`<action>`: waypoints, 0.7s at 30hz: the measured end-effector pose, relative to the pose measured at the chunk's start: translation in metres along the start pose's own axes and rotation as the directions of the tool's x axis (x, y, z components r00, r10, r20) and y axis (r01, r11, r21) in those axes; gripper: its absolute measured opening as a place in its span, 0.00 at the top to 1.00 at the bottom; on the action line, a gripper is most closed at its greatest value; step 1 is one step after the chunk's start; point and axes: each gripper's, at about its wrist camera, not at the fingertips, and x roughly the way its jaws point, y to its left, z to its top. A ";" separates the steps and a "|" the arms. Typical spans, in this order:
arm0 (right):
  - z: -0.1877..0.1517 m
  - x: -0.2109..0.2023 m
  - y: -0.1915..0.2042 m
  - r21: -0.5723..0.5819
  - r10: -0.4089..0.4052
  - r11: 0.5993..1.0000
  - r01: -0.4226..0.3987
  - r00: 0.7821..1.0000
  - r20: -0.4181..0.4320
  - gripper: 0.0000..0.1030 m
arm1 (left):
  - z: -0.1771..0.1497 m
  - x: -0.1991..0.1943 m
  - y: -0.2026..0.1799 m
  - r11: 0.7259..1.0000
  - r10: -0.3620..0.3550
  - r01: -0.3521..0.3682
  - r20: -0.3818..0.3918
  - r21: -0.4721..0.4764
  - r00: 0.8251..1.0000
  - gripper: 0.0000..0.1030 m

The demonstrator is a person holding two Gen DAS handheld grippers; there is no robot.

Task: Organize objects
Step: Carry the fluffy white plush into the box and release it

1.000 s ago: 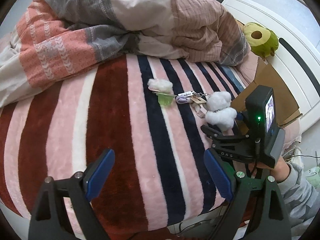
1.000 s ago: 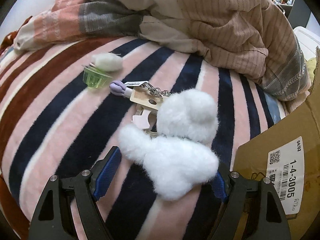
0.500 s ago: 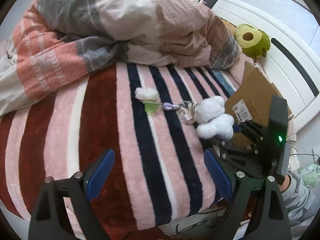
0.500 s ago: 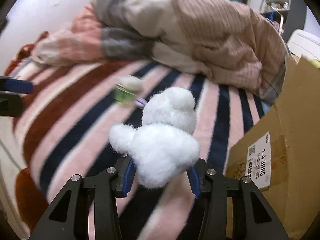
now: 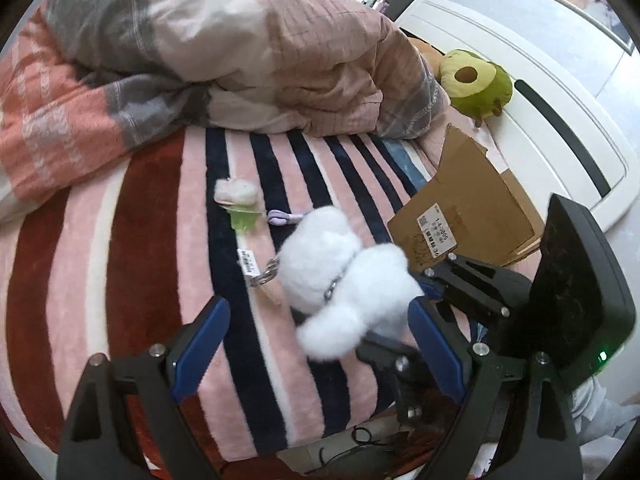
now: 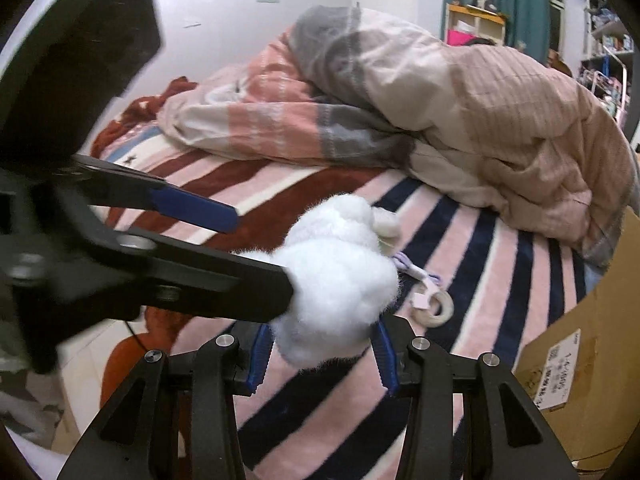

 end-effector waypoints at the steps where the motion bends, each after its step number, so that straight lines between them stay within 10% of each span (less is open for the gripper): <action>1: -0.001 -0.002 0.002 -0.010 0.006 1.000 -0.005 1.000 0.005 0.62 | 0.000 0.001 0.001 1.000 -0.027 0.027 0.001 -0.008 1.000 0.13; 21: 0.033 -0.090 -0.041 0.007 -0.056 0.998 0.056 0.987 0.149 0.62 | 0.062 -0.021 -0.108 0.979 0.001 -0.021 0.098 0.201 0.995 0.25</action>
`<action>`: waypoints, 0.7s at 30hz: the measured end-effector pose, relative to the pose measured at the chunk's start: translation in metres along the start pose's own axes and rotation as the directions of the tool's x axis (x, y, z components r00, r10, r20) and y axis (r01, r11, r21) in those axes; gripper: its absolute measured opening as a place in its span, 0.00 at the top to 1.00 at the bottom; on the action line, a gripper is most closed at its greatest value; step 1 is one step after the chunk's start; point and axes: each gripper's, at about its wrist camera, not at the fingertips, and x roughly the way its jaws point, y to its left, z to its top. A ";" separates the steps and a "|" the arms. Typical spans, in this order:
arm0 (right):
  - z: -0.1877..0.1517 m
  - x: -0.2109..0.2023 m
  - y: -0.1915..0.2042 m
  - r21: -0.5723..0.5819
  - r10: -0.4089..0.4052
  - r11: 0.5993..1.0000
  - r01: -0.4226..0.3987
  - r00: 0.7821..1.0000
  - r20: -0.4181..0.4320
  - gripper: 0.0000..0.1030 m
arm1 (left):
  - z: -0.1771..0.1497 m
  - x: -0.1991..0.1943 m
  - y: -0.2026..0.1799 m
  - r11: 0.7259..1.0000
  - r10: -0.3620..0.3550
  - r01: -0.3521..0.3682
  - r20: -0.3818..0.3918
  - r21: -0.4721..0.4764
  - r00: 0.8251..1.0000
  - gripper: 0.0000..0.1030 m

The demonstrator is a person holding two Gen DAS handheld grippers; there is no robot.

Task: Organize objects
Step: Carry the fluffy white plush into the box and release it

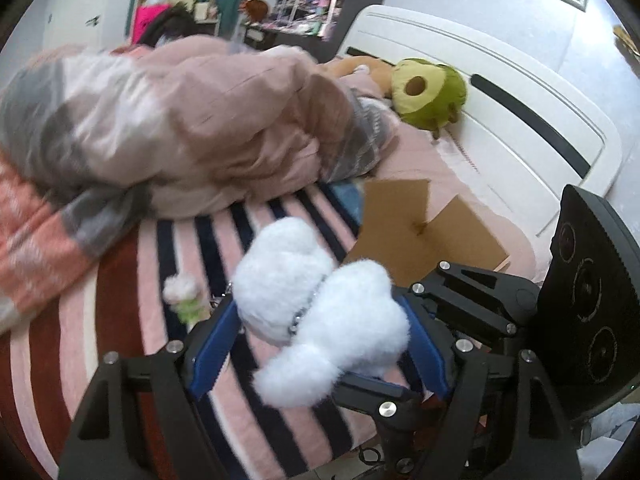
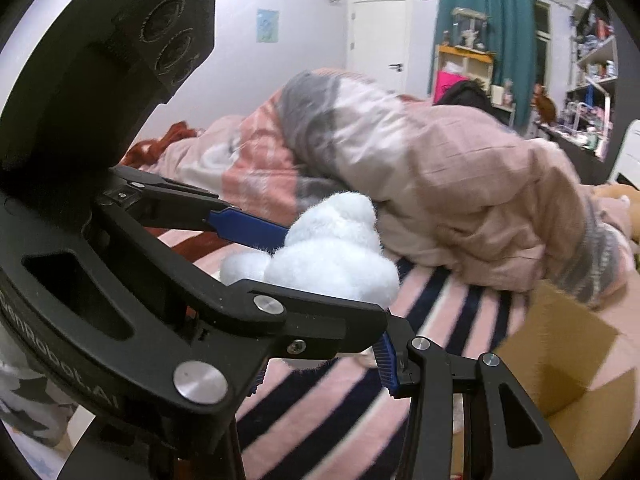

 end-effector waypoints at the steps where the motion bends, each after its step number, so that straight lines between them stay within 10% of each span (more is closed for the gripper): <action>1: 0.001 -0.005 -0.006 0.011 -0.009 1.000 0.009 1.000 0.004 0.62 | 0.006 0.002 -0.008 1.000 -0.006 0.005 0.001 0.013 1.000 0.25; 21: -0.034 -0.098 -0.151 0.202 -0.132 0.972 0.124 0.991 0.029 0.62 | 0.081 0.080 -0.170 0.962 -0.002 0.025 -0.087 0.270 0.996 0.26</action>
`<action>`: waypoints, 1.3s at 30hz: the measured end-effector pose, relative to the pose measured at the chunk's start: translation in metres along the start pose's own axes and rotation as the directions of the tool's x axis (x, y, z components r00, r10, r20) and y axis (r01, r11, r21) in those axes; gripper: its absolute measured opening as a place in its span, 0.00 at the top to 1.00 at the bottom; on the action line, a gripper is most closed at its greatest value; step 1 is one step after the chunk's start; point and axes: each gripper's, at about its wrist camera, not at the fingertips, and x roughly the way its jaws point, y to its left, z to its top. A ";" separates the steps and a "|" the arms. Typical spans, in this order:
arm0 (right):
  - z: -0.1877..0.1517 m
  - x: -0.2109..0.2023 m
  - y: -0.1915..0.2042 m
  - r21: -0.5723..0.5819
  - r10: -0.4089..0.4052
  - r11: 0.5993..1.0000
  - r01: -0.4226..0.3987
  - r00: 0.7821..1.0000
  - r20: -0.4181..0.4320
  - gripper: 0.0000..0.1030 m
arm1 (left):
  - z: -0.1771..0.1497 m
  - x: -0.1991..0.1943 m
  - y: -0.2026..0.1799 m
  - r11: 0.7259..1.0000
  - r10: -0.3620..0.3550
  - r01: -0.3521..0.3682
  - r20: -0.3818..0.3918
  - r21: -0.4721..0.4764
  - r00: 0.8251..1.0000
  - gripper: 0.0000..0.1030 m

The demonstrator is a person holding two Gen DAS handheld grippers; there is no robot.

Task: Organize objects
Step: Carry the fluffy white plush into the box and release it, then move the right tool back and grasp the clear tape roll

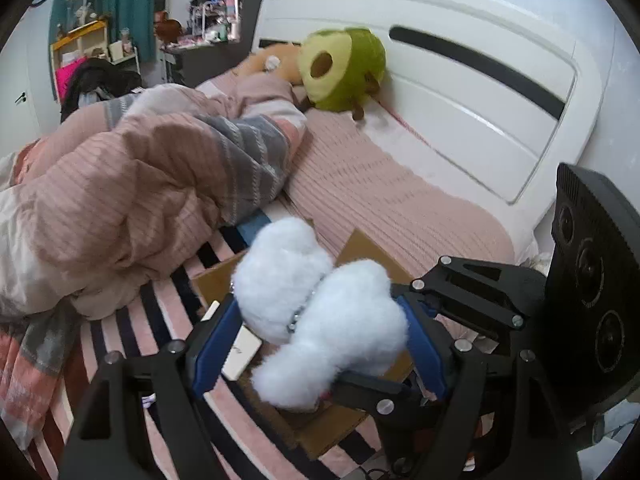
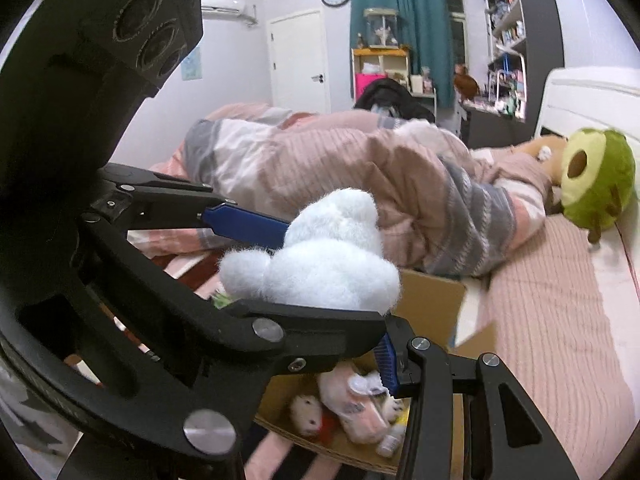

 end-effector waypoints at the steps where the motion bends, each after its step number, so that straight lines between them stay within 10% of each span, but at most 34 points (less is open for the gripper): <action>1: -0.001 0.003 -0.003 0.005 0.002 1.000 -0.002 1.000 -0.014 0.62 | 0.000 0.008 -0.004 1.000 0.001 -0.001 -0.020 0.002 1.000 0.26; 16: -0.036 0.046 -0.015 -0.043 -0.031 0.999 0.022 0.976 -0.214 0.60 | -0.020 0.069 0.001 0.999 -0.034 0.028 -0.150 -0.043 0.988 0.26; 22: -0.038 0.041 -0.015 -0.064 -0.097 0.994 0.086 0.974 -0.204 0.27 | -0.019 0.070 -0.001 0.999 -0.009 0.003 -0.170 -0.033 0.985 0.19; 39: -0.037 0.011 -0.011 -0.042 -0.093 0.995 0.087 0.983 -0.159 0.25 | -0.033 0.004 0.016 0.997 0.057 -0.061 -0.076 -0.049 0.995 0.14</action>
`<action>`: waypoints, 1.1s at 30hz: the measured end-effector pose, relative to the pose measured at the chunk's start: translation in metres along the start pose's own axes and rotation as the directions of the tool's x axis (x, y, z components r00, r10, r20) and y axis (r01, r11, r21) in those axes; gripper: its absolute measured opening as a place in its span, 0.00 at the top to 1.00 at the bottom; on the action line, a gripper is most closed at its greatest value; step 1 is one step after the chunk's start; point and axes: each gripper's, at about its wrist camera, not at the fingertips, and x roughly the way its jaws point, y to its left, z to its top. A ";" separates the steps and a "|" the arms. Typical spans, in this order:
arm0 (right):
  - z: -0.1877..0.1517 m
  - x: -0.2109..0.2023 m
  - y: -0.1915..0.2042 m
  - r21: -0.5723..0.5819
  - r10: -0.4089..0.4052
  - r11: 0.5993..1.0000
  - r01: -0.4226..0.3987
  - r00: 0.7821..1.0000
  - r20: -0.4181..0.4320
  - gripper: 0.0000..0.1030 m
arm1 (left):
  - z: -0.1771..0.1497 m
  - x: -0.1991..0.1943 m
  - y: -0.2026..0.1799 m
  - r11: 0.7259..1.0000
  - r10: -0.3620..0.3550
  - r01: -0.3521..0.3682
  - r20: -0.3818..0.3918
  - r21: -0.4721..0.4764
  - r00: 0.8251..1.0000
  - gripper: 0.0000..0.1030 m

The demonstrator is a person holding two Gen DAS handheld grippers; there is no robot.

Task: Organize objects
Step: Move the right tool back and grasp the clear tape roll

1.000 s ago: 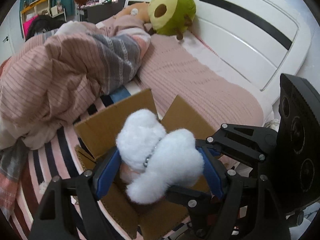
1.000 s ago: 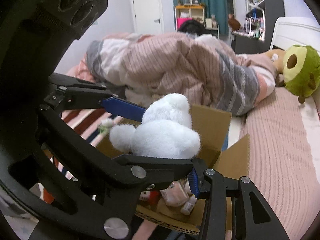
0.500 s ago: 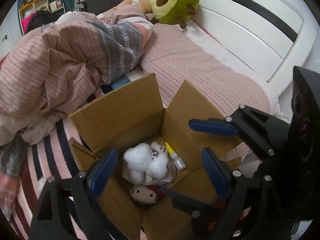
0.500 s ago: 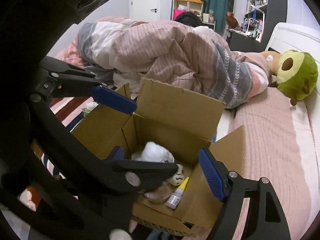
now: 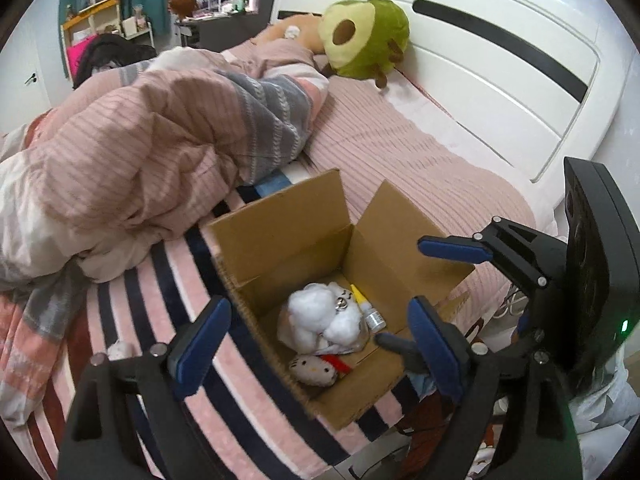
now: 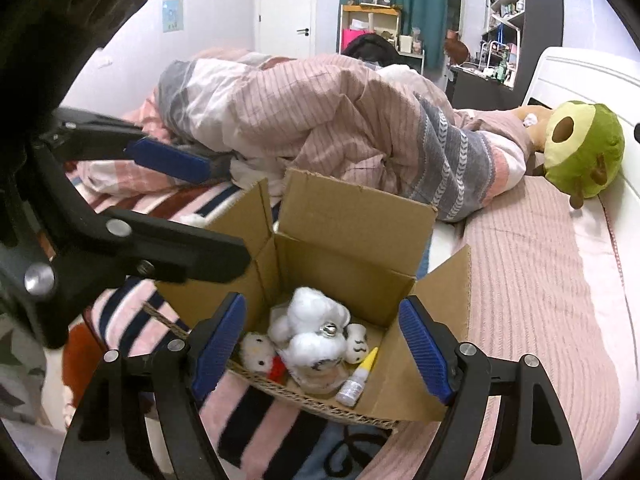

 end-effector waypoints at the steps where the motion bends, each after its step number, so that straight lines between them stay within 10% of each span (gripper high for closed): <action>1: 0.001 -0.002 0.002 0.002 0.001 1.000 -0.001 1.000 0.004 0.25 | -0.004 -0.005 0.005 1.000 0.002 -0.002 0.009 -0.007 1.000 0.14; 14: 0.033 0.008 0.093 -0.057 0.143 0.988 -0.141 0.989 0.035 0.25 | -0.076 -0.060 0.105 0.984 0.076 -0.060 0.090 -0.166 0.993 0.14; 26: 0.026 0.103 0.188 -0.038 0.327 0.943 -0.332 0.940 -0.094 0.25 | -0.161 -0.053 0.198 0.933 0.185 -0.164 0.034 -0.321 0.982 0.14; 33: -0.001 0.163 0.181 0.057 0.245 0.969 -0.239 0.956 -0.161 0.26 | -0.184 -0.026 0.221 0.917 0.174 -0.169 -0.018 -0.361 0.985 0.14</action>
